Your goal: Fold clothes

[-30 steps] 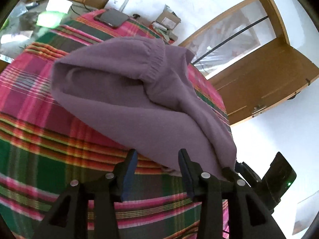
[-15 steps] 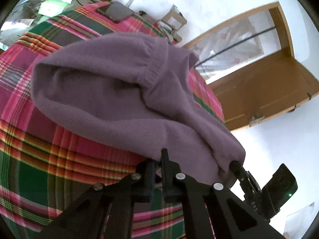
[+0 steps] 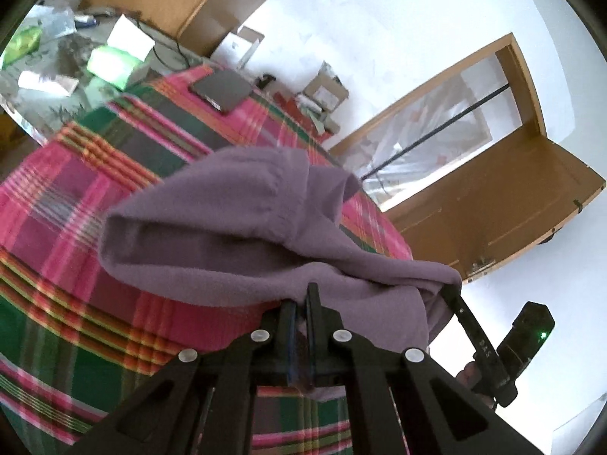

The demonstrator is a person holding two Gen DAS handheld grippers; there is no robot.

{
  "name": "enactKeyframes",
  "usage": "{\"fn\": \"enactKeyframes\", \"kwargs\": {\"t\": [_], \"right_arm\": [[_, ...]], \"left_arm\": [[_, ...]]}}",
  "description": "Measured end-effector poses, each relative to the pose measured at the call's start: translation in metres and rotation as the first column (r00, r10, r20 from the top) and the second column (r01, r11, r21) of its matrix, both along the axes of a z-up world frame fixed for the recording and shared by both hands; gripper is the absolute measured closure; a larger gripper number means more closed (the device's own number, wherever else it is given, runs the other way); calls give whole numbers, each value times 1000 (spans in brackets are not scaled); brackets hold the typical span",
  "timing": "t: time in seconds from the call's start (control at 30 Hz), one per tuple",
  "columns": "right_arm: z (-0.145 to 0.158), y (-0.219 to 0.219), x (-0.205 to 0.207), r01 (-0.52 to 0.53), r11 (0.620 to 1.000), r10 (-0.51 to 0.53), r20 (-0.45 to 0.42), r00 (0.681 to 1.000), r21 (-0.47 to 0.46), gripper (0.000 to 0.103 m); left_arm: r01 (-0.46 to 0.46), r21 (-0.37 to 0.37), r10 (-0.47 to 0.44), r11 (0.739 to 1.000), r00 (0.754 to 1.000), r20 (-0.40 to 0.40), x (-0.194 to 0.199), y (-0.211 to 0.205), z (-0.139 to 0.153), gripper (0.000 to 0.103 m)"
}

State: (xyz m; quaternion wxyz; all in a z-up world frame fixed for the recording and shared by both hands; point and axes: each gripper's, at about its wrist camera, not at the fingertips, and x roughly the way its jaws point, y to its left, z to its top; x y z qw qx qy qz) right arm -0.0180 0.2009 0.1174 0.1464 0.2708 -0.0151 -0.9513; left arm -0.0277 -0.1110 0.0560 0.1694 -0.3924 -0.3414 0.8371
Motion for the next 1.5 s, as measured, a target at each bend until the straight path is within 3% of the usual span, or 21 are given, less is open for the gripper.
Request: {"fn": "enactKeyframes", "kwargs": {"t": [0.4, 0.7, 0.93, 1.17, 1.27, 1.33, 1.4, 1.5], "right_arm": [[25, 11, -55, 101, 994, -98, -77, 992, 40, 100], [23, 28, -99, 202, 978, -199, -61, 978, 43, 100], [-3, 22, -127, 228, 970, -228, -10, 974, 80, 100], [-37, 19, -142, 228, 970, -235, 88, 968, 82, 99], [-40, 27, -139, 217, 976, -219, 140, 966, 31, 97], [-36, 33, -132, 206, 978, -201, 163, 966, -13, 87], [-30, 36, -120, 195, 980, -186, 157, 970, -45, 74], [-19, 37, -96, 163, 984, -153, 133, 979, -72, 71]], "left_arm": [[-17, -41, 15, 999, 999, -51, 7, -8, 14, 99], [-50, -68, 47, 996, 998, -41, 10, -20, 8, 99], [-35, -89, 35, 995, 999, -7, 11, -20, -6, 98], [50, -144, -47, 988, 999, 22, 11, -10, -11, 97], [78, -178, -75, 981, 997, 23, 14, -8, -10, 93], [65, -215, -65, 975, 998, 7, 19, -11, -5, 89], [48, -252, -52, 967, 999, -11, 24, -14, 0, 85], [22, -307, -35, 952, 999, -39, 31, -19, 7, 82]]}}
